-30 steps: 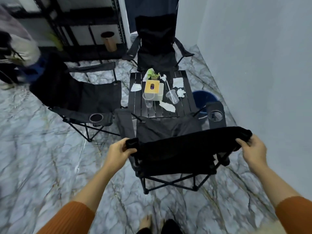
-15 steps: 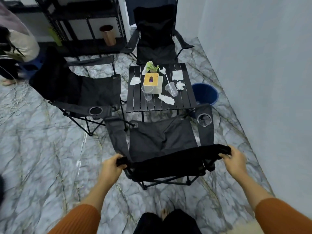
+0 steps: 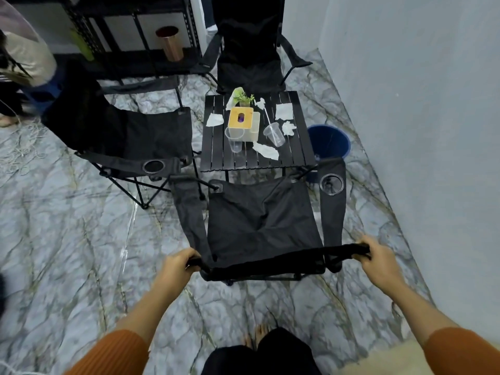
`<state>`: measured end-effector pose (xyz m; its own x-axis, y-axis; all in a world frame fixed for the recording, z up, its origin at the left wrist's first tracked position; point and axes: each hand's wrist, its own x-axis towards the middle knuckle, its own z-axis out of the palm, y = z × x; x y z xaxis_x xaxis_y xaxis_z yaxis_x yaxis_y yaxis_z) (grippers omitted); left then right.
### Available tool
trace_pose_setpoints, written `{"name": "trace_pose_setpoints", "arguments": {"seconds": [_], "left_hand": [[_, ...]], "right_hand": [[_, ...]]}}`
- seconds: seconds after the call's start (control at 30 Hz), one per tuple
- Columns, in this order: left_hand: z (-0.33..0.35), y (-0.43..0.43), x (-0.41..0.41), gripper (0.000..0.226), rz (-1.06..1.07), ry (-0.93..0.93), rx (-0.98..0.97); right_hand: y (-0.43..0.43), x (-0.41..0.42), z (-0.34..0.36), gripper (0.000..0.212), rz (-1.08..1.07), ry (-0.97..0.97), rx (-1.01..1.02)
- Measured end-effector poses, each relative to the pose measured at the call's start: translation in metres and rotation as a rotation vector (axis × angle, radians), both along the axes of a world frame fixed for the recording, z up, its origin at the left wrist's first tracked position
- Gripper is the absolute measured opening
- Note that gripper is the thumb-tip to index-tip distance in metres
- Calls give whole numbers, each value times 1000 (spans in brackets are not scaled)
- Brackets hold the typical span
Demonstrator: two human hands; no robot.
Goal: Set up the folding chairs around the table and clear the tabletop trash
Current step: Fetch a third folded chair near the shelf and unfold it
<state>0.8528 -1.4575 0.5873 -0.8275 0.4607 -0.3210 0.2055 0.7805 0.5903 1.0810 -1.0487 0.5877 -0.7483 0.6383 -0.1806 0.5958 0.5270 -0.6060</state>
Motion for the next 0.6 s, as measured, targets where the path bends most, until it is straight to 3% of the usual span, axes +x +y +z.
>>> {"name": "trace_pose_setpoints", "arguments": {"seconds": [0.17, 0.3, 0.47, 0.6], "left_hand": [[-1, 17, 1, 22, -41, -29, -13], [-1, 36, -10, 19, -34, 12, -77], [-5, 33, -19, 38, 76, 81, -153], [4, 43, -23, 27, 18, 101, -223]], "right_hand": [[8, 11, 4, 44, 10, -1, 21], [18, 2, -1, 24, -35, -28, 77], [21, -32, -11, 23, -64, -20, 48], [22, -31, -11, 25, -19, -33, 78]]}}
